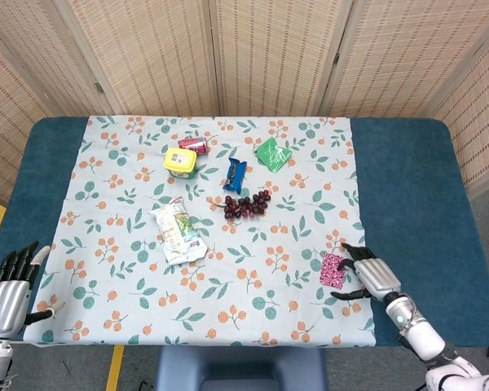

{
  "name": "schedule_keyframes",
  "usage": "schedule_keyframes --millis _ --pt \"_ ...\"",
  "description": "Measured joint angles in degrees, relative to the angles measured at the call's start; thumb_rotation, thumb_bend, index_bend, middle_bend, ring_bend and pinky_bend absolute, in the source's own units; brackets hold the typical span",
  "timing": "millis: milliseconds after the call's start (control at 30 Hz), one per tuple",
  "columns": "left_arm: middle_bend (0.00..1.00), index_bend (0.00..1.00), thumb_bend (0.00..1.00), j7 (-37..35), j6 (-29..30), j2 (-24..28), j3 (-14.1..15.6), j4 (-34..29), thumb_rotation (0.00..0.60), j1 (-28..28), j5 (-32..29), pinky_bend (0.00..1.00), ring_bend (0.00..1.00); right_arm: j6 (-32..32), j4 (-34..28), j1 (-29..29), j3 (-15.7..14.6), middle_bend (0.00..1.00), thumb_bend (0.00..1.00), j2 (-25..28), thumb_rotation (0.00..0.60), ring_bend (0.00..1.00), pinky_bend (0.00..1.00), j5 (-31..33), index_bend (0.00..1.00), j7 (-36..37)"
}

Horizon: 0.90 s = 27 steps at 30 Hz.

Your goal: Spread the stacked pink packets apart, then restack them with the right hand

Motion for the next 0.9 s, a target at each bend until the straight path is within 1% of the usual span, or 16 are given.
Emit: schedule_keyframes --millis 333,767,900 --pt "0.0 0.01 0.19 0.0 0.0 -0.3 0.0 0.6 0.6 0.1 -0.3 0.0 0.03 -1.3 0.7 1.8 0.6 0.02 0.08 -2.0 0.231 0.0 0.0 0.8 0.33 -2.5" --pt "0.0 0.01 0.19 -0.3 0.5 -0.4 0.1 1.0 0.6 0.6 -0.3 0.0 0.03 -1.2 -1.7 4.9 2.5 0.02 0.08 -4.2 0.23 0.0 0.0 0.5 0.33 -5.4" --pt "0.0 0.01 0.19 -0.4 0.6 -0.2 0.1 0.9 0.6 0.7 -0.3 0.0 0.03 -0.9 -2.6 5.3 2.5 0.02 0.08 -4.0 0.231 0.0 0.0 0.0 0.33 -5.9"
